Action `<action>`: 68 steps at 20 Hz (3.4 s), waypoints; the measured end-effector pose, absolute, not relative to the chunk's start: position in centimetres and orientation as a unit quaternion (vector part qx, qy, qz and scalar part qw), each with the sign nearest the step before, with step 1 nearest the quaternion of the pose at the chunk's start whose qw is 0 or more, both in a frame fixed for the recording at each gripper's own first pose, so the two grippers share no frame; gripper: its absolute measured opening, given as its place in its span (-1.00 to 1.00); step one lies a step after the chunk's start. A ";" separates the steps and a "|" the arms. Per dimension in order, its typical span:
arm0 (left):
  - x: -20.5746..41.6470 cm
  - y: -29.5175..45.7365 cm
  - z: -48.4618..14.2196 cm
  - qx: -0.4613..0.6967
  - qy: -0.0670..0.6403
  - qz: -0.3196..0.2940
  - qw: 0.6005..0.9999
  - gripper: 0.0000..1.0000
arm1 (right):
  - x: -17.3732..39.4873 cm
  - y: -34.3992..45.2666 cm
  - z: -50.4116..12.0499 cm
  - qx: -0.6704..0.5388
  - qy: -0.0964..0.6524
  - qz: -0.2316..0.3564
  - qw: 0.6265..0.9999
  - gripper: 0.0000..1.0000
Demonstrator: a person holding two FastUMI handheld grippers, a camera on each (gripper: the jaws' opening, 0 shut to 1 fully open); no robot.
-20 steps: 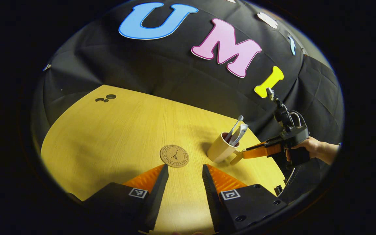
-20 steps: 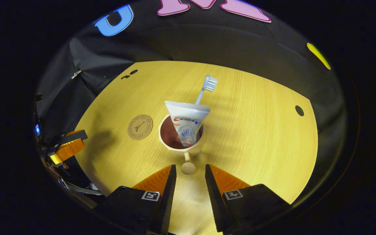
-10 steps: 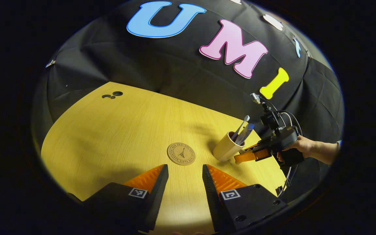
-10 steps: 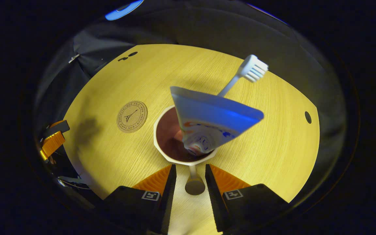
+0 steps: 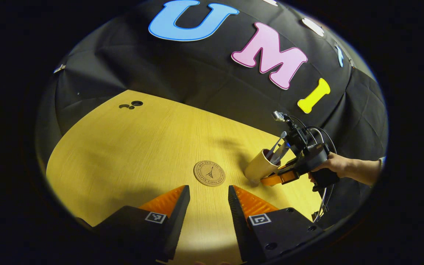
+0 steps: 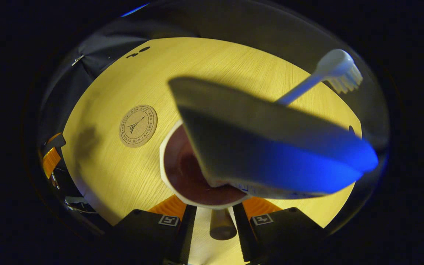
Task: Put the toothbrush and toothpaste on the desktop into the cup, then pick up the cup and place it on the coaster on the desktop.
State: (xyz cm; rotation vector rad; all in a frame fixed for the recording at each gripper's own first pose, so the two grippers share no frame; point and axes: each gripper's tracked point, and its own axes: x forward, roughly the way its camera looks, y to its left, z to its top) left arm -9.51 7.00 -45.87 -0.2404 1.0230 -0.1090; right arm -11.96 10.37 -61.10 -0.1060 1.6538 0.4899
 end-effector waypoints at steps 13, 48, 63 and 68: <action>-9.9 7.9 -45.7 -0.121 0.486 -0.039 0.865 0.33 | -12.1 10.6 -61.0 -0.051 0.731 0.215 0.645 -0.38; -11.1 15.6 -43.3 -0.134 0.471 0.000 0.872 0.33 | -11.3 26.4 -59.6 -0.095 0.703 0.321 0.628 -0.39; -11.1 15.3 -42.8 -0.135 0.467 -0.001 0.874 0.33 | -10.6 24.6 -57.9 -0.089 0.687 0.319 0.646 -0.06; -10.6 13.9 -42.6 -0.133 0.464 -0.010 0.876 0.33 | -9.9 23.7 -55.3 -0.054 0.658 0.321 0.679 -0.02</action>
